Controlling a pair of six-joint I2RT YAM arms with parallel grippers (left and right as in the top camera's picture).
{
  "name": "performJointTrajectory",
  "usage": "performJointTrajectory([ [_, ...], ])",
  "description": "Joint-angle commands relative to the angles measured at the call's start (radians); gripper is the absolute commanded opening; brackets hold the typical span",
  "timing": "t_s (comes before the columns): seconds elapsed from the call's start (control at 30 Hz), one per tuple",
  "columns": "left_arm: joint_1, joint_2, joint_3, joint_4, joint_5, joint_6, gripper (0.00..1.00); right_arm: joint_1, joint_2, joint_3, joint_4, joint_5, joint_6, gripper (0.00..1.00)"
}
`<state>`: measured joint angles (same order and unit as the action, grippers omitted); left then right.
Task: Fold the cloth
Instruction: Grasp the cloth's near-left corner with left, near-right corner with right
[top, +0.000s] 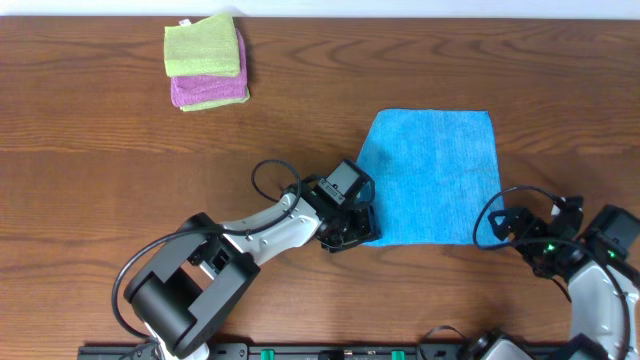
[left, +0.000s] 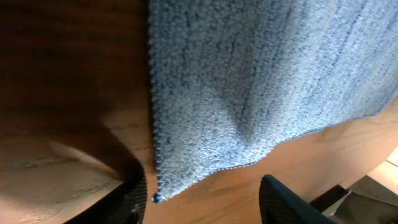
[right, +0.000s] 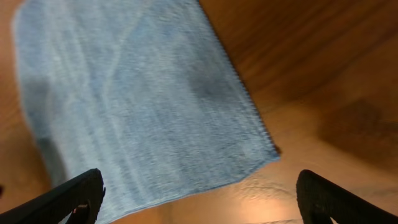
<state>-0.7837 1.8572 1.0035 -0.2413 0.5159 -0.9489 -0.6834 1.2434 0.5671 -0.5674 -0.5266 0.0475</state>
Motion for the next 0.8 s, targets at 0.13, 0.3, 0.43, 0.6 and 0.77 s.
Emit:
performJointTrajectory([
  [0.13,-0.002,0.037,-0.022,-0.015,-0.046,-0.002,0.53,-0.009,0.073,-0.034,0.076,0.103,0.015,0.97],
  [0.3,-0.002,0.037,-0.022,-0.015,-0.045,-0.002,0.48,-0.009,0.170,-0.043,0.151,0.096,0.000,0.94],
  [0.43,-0.002,0.037,-0.022,-0.014,-0.045,-0.002,0.33,-0.008,0.252,-0.043,0.202,0.034,-0.024,0.89],
  [0.6,-0.002,0.037,-0.022,-0.012,-0.045,-0.002,0.34,0.023,0.308,-0.043,0.190,0.014,-0.027,0.86],
  [0.77,-0.002,0.037,-0.022,-0.012,-0.045,-0.003,0.36,0.080,0.315,-0.043,0.137,0.031,-0.024,0.78],
])
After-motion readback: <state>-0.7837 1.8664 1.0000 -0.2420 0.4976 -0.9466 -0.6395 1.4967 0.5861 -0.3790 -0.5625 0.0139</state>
